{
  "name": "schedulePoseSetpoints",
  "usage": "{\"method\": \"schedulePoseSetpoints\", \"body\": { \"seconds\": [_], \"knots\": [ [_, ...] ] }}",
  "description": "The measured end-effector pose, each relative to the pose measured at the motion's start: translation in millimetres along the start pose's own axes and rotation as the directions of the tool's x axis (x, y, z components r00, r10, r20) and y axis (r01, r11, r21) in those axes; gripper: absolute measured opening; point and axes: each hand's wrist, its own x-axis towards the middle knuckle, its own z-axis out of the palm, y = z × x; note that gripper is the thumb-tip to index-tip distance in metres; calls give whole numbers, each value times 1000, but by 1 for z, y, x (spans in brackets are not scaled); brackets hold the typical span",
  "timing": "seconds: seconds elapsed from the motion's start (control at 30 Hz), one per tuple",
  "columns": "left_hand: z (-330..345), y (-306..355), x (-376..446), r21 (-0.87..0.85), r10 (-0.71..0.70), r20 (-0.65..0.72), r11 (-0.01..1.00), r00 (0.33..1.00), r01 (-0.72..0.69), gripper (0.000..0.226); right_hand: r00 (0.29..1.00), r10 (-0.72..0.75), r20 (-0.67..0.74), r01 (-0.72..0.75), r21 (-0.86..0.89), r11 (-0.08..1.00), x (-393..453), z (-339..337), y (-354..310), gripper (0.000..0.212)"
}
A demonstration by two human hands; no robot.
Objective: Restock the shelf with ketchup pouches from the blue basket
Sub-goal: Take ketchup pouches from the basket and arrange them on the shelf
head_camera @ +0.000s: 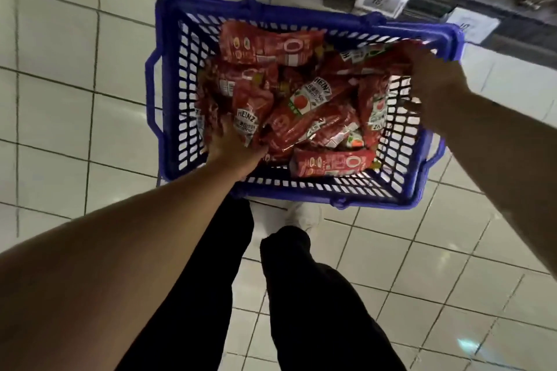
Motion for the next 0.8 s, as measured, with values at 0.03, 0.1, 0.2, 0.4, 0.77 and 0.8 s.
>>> {"method": "schedulePoseSetpoints", "body": {
  "seconds": [0.03,0.1,0.2,0.4,0.77,0.8],
  "knots": [
    [7,-2,5,33,-4,-12,999,1000,4,118,1000,8,-28,-7,11,1000,3,9,-3,59],
    [16,-4,11,84,-1,-87,996,996,9,118,998,-10,-54,11,24,1000,5,25,-3,57],
    [16,-7,16,80,4,-189,997,982,11,107,999,-39,-20,39,24,999,12,31,-1,54],
    [4,-12,27,123,83,-177,991,981,-62,94,995,3,-98,22,253,967,4,28,6,56],
    [-31,-21,41,40,245,94,968,965,-249,59,971,-10,240,-97,429,898,-41,24,55,60],
    [-36,-22,39,19,251,95,967,963,-253,58,968,31,248,-139,432,891,-47,23,64,60]
  ]
}}
